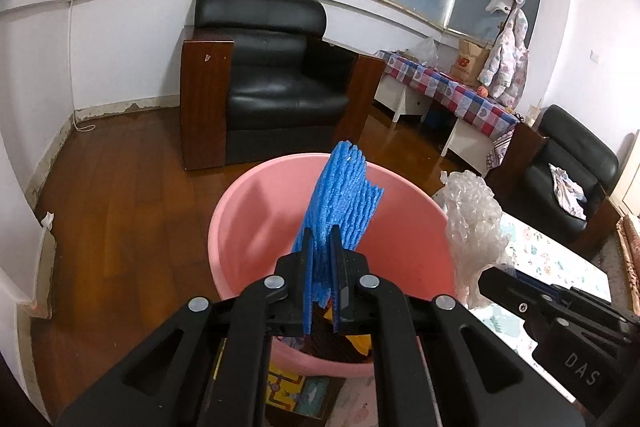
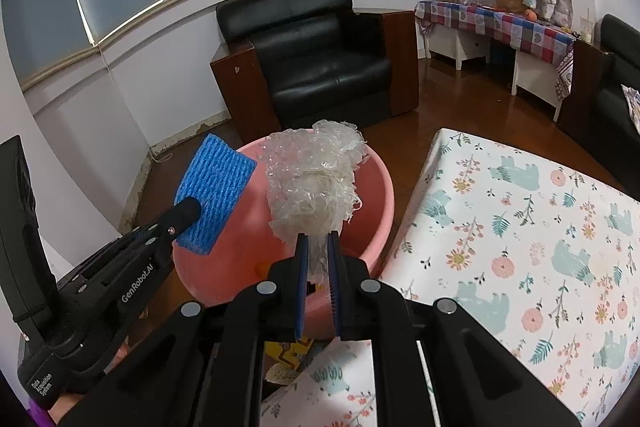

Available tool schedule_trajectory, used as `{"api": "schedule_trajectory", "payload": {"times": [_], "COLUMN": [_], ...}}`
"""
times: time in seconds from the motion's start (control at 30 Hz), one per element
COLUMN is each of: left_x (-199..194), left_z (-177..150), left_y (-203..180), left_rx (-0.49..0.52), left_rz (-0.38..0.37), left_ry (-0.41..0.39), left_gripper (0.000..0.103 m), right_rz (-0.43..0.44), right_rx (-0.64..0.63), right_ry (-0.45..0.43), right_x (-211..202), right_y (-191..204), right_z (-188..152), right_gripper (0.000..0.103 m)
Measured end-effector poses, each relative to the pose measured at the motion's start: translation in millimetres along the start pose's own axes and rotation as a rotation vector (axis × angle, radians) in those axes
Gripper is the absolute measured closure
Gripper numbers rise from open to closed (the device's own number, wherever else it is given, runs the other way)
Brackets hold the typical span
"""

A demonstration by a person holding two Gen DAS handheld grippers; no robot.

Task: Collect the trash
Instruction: 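Open the left gripper to drop the sponge while the right releases the bubble wrap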

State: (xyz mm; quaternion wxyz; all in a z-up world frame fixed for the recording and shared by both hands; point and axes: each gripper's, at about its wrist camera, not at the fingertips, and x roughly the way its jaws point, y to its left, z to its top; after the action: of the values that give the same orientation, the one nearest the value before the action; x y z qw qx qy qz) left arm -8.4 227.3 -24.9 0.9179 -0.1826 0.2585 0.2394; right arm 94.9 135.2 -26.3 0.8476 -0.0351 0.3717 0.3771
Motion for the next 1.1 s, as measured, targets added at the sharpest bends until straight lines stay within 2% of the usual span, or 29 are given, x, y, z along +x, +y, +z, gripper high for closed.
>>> {"api": "schedule_trajectory", "payload": {"times": [0.43,0.5,0.57,0.63,1.0,1.1], "left_x": [25.6,28.5,30.6,30.8,36.5,37.4], "left_z": [3.8,3.2,2.1,0.8,-2.4,-2.8], "left_y": [18.3,19.2,19.4,20.1,18.9,17.0], "left_rx": [-0.020,-0.013,-0.013,-0.015,0.005,0.007], "left_rz": [0.000,0.002,0.000,-0.006,0.002,0.002], "left_ry": [0.031,0.041,0.042,0.040,0.045,0.045], "left_gripper": [0.096,0.091,0.076,0.068,0.053,0.051], "right_rz": [-0.004,-0.005,-0.007,-0.008,-0.010,-0.010], "right_rx": [-0.002,-0.002,-0.003,-0.002,0.002,0.000], "right_ry": [0.042,0.046,0.050,0.053,0.055,0.049], "right_x": [35.1,38.6,43.3,47.3,60.6,62.1], "right_y": [4.0,4.4,4.9,4.7,2.8,2.2], "right_z": [8.1,8.6,9.5,10.3,13.9,14.7], "right_gripper": [0.093,0.093,0.093,0.093,0.093,0.090]}}
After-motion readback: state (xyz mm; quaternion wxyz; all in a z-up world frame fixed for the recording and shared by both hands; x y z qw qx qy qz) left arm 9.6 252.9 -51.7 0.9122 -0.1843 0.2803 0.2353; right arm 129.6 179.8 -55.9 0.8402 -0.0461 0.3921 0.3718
